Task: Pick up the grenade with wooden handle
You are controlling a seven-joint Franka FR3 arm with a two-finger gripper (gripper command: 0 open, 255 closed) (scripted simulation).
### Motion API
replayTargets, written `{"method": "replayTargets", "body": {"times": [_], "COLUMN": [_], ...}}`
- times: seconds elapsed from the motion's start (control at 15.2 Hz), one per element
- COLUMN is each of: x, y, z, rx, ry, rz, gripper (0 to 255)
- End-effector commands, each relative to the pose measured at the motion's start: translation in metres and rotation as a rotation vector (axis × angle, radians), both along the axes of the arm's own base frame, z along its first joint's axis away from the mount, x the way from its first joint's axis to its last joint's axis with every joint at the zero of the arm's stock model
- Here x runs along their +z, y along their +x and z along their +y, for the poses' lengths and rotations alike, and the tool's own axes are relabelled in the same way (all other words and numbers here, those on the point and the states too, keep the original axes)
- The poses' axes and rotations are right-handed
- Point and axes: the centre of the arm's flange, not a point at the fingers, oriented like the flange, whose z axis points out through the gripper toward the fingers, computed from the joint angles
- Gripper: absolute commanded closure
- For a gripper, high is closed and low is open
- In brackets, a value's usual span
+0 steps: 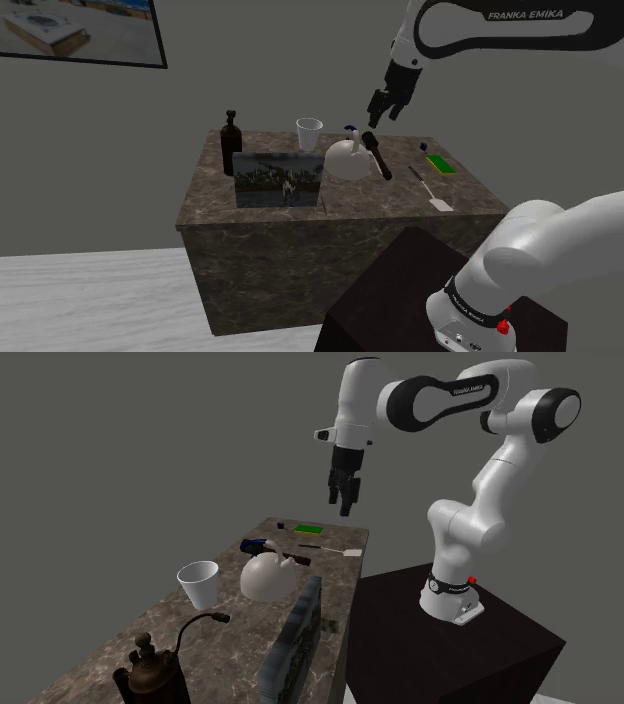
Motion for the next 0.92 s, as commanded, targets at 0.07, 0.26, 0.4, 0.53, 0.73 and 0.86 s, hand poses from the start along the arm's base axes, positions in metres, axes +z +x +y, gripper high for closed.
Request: {"method": "replayTargets", "body": {"times": [0.07, 0.26, 0.4, 0.53, 0.73, 0.86], "x": [-0.021, -0.043, -0.058, -0.073, -0.096, -0.111], "y": [0.02, 0.04, 0.053, 0.065, 0.082, 0.092], "z": [-0.025, -0.051, -0.069, -0.087, -0.115, -0.134], "rx": [-0.05, -0.1, -0.132, -0.165, -0.215, -0.248], "ry": [-0.001, -0.002, -0.003, -0.004, -0.005, -0.005], "rz": [0.007, 0.015, 0.02, 0.025, 0.033, 0.038], "gripper": [0, 0, 0, 0, 0, 0]}}
